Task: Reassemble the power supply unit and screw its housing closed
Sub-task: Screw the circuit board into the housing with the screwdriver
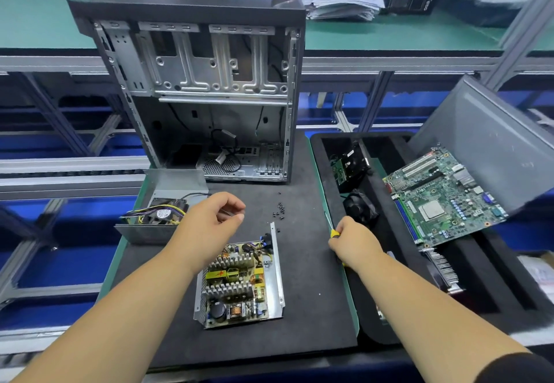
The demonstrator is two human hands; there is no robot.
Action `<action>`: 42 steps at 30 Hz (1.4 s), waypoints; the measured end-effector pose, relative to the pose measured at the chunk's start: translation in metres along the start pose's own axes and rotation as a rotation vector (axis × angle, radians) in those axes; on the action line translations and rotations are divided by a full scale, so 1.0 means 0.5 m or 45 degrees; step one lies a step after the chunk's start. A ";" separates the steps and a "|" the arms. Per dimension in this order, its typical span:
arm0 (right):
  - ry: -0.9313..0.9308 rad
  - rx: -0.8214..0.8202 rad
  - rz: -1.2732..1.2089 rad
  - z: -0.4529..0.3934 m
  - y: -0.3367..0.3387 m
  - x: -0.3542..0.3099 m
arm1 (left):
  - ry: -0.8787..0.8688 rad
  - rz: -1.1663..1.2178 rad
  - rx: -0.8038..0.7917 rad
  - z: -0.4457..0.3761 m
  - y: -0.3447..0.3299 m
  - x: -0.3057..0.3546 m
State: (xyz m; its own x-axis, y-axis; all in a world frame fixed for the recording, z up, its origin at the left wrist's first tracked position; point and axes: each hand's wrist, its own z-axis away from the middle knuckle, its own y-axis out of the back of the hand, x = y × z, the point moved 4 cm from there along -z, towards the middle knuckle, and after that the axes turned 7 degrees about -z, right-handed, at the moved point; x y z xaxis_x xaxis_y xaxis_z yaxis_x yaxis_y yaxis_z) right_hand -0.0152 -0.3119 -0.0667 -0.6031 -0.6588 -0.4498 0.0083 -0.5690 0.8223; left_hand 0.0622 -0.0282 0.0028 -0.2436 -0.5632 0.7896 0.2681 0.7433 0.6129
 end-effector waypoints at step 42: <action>0.338 -0.021 -0.183 0.015 -0.035 -0.129 | 0.218 0.134 0.151 0.079 0.057 -0.042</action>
State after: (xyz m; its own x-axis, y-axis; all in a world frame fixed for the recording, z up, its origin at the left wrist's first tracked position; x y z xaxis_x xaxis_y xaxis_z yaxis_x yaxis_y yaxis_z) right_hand 0.0175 -0.2557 -0.0497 -0.3695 -0.6752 -0.6384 -0.0476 -0.6724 0.7387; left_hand 0.0383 0.0191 0.0024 -0.0554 -0.5259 0.8487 0.1699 0.8327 0.5271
